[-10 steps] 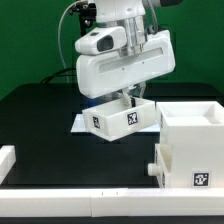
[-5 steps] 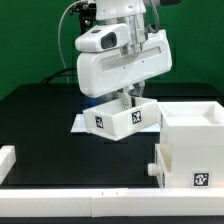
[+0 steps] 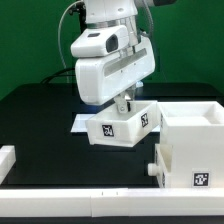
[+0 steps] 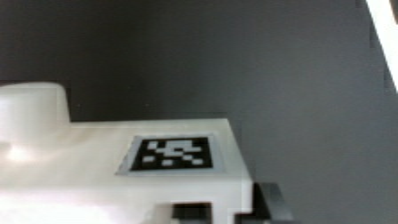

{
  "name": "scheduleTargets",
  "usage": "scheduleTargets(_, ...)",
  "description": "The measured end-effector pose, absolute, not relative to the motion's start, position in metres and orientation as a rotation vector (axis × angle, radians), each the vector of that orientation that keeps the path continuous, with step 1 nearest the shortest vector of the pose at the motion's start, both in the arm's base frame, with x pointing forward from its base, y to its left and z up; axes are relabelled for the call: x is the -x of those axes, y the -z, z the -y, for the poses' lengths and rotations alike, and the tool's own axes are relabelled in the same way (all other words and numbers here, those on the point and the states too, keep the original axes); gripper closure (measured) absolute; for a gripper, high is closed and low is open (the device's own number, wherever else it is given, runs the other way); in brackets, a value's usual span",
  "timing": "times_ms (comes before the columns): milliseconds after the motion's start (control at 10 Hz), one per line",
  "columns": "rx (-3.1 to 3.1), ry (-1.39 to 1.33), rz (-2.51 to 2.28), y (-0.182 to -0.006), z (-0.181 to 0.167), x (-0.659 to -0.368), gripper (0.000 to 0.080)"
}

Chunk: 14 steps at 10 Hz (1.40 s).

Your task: Assemble drawer

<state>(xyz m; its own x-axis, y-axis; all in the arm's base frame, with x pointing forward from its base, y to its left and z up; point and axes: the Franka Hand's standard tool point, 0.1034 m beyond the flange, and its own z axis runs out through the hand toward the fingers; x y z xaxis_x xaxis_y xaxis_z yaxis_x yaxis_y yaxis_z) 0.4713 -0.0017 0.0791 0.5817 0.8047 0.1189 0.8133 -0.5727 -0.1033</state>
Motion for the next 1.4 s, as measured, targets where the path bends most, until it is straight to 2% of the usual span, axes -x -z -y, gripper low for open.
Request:
scheduleTargets(300,2.647,0.088,1.409,-0.078,0.004,-0.471,0.0760)
scheduleTargets(600,2.539,0.180,1.790,-0.084,0.025,-0.493,0.0760)
scheduleTargets(1000,2.533,0.135,1.754,-0.080,0.028,-0.488,0.0760)
scheduleTargets(1400,2.279,0.177,2.235,-0.069,0.068,-0.507,0.0760)
